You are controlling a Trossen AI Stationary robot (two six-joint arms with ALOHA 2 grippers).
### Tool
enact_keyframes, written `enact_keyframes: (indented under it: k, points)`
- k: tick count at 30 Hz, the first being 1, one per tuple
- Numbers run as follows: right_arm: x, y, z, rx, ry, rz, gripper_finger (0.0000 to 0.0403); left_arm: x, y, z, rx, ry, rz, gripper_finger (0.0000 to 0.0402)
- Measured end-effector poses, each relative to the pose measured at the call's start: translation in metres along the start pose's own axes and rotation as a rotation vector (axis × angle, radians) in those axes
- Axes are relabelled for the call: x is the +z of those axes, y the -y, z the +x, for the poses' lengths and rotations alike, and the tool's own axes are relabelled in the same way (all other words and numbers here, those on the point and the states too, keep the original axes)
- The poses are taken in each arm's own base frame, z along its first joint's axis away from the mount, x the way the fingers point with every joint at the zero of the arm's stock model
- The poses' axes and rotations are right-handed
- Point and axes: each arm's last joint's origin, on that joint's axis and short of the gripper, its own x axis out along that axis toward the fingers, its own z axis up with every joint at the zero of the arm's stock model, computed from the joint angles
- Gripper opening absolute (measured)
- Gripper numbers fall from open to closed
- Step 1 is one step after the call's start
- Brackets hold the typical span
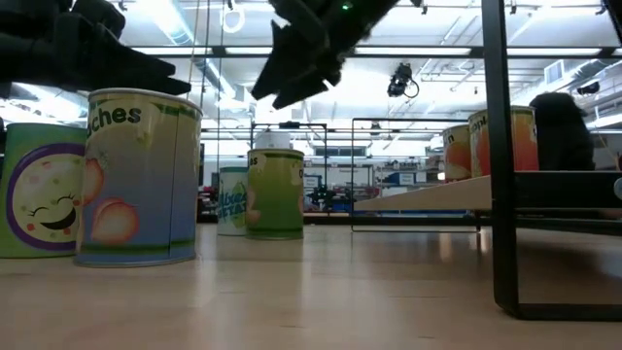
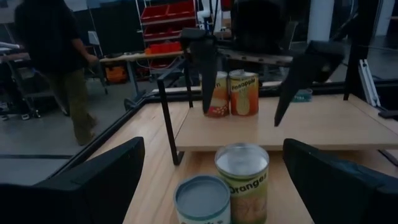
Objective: Pick and place cans onto a shelf
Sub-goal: Put the canned mixed vegetable can on the shelf
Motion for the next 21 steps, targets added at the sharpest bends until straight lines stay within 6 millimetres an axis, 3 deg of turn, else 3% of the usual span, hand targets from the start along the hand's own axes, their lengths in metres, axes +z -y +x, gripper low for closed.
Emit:
enact_keyframes:
  k: [7,10,13,17,21]
  points:
    - [0.036,0.01,0.031,-0.024,-0.02,-0.053,0.0382,0.001,-0.001,0.001,0.036,0.004,-0.009,0.0386]
    - [0.045,0.016,0.046,-0.017,-0.058,-0.045,0.0382,0.001,-0.006,0.0,0.228,-0.026,0.002,0.0386]
    - [0.052,0.02,0.057,-0.018,-0.095,-0.039,0.0382,0.008,-0.012,-0.001,0.394,-0.085,0.006,0.0386]
    - [0.053,0.021,0.072,0.004,-0.139,-0.042,0.0382,0.007,-0.012,-0.003,0.393,-0.192,-0.003,0.0386]
    - [0.049,0.024,0.088,0.03,-0.187,-0.026,0.0382,0.011,-0.013,-0.004,0.397,-0.185,-0.023,0.0386]
